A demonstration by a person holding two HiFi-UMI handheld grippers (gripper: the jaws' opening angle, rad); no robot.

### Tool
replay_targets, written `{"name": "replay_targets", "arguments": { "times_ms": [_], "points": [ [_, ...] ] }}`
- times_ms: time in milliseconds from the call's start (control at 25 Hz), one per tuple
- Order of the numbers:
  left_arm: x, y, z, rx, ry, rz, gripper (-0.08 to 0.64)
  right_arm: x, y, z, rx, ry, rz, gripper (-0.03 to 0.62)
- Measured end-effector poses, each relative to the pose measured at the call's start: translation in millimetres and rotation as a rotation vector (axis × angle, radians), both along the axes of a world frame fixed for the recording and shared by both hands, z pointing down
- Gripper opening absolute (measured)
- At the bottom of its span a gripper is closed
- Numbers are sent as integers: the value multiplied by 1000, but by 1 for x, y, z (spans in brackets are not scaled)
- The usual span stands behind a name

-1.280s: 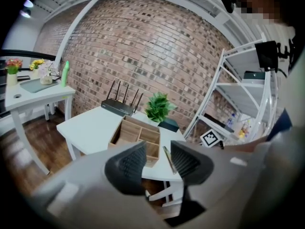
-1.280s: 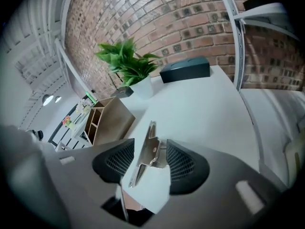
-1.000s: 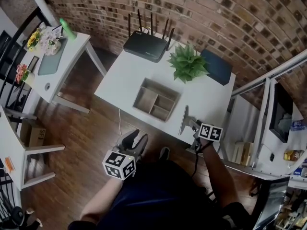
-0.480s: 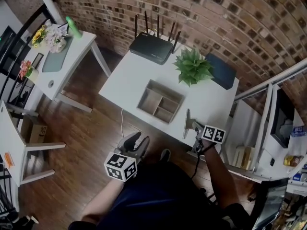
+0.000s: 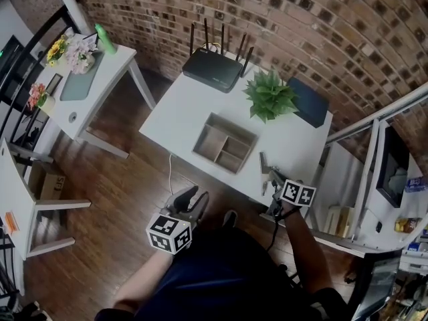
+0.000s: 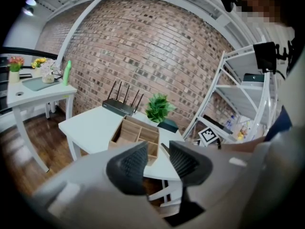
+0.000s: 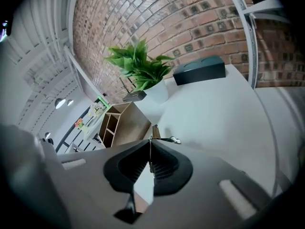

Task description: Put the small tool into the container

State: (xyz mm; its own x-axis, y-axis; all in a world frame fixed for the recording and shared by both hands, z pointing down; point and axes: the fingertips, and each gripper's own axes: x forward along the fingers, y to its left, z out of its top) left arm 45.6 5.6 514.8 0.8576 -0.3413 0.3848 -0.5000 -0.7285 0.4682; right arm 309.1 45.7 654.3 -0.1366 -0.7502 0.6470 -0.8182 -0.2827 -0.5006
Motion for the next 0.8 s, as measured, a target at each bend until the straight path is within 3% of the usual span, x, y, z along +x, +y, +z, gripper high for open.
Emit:
{"name": "replay_targets", "arguments": {
  "times_ms": [480, 800],
  "points": [
    [-5, 7, -1, -2, 3, 8, 135, 2, -14, -56, 87, 129, -47, 17],
    [-11, 13, -2, -1, 5, 0, 117, -6, -36, -95, 153, 218, -128, 15]
  ]
}}
